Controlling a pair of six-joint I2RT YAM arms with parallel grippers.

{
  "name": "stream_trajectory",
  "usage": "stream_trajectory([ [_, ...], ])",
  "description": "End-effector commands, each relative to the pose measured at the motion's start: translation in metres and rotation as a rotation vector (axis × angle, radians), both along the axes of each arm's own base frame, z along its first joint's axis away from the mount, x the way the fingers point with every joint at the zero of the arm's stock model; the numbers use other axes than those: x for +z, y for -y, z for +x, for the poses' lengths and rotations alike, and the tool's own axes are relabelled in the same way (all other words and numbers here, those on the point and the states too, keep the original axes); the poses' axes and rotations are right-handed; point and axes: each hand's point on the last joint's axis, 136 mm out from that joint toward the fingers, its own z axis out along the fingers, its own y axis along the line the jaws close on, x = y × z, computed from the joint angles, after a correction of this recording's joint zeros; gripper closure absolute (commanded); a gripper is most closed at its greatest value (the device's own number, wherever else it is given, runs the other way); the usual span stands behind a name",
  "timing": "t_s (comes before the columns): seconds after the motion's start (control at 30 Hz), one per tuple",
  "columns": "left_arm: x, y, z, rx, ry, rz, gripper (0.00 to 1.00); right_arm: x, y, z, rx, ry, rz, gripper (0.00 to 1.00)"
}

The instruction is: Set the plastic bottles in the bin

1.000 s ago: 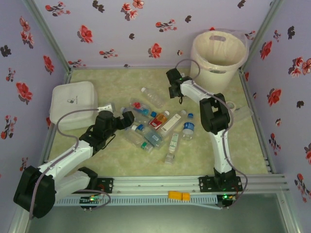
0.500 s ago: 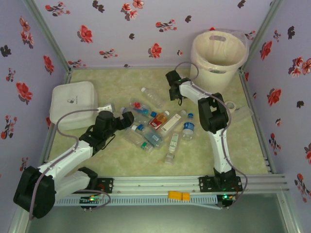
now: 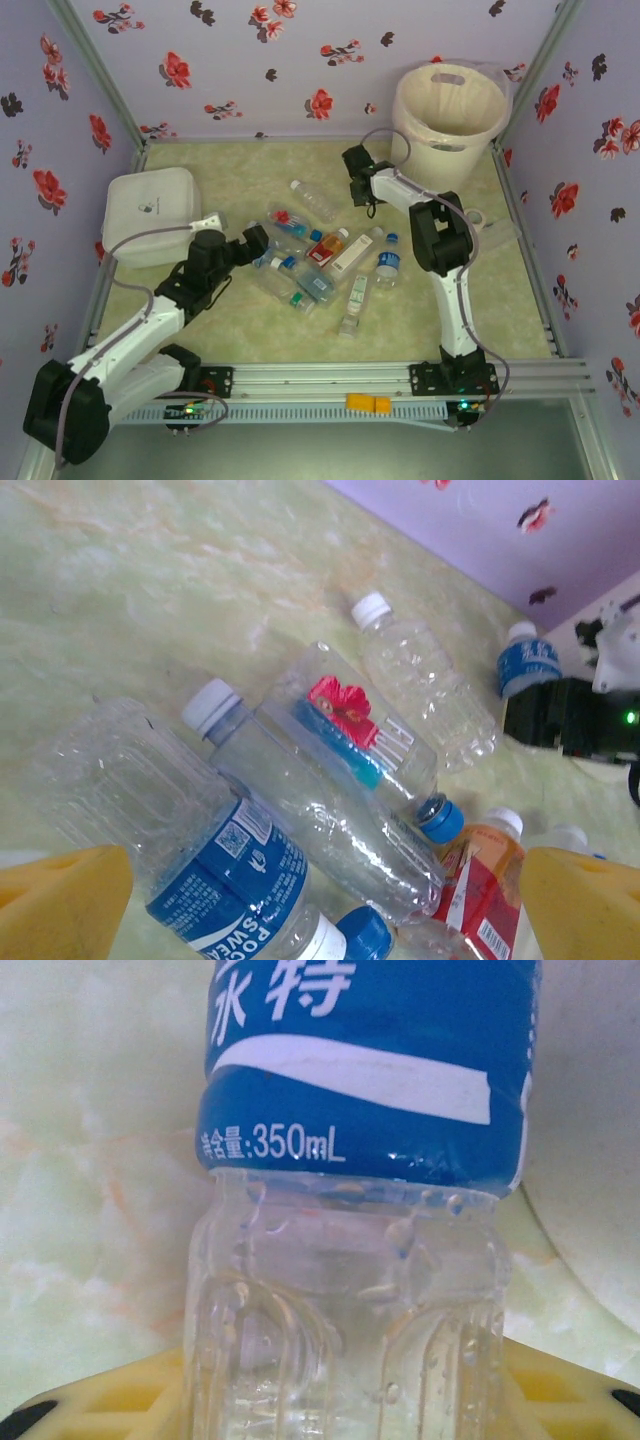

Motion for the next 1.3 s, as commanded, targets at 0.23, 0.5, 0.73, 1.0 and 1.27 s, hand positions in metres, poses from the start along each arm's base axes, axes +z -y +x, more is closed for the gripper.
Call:
stream_trajectory([
  [0.23,-0.01,-0.04,-0.01,0.149,0.021,-0.004,0.0,0.093,-0.028,-0.026,0.072,0.118,0.281,0.61],
  [0.5,-0.002,-0.041,0.008,0.188,0.089,-0.045,0.0,0.198,-0.036,-0.046,0.178,0.274,0.448,0.62],
  [0.73,0.011,-0.012,0.032,0.084,0.073,-0.04,0.0,0.313,0.018,-0.037,0.108,0.508,0.506,0.62],
  [1.0,-0.006,-0.001,0.027,0.033,-0.025,-0.043,0.0,0.373,0.127,0.011,-0.155,0.715,0.546,0.62],
  [1.27,-0.026,-0.014,0.004,0.056,-0.063,-0.057,0.0,0.332,0.155,0.069,-0.251,0.622,0.508,0.6],
])
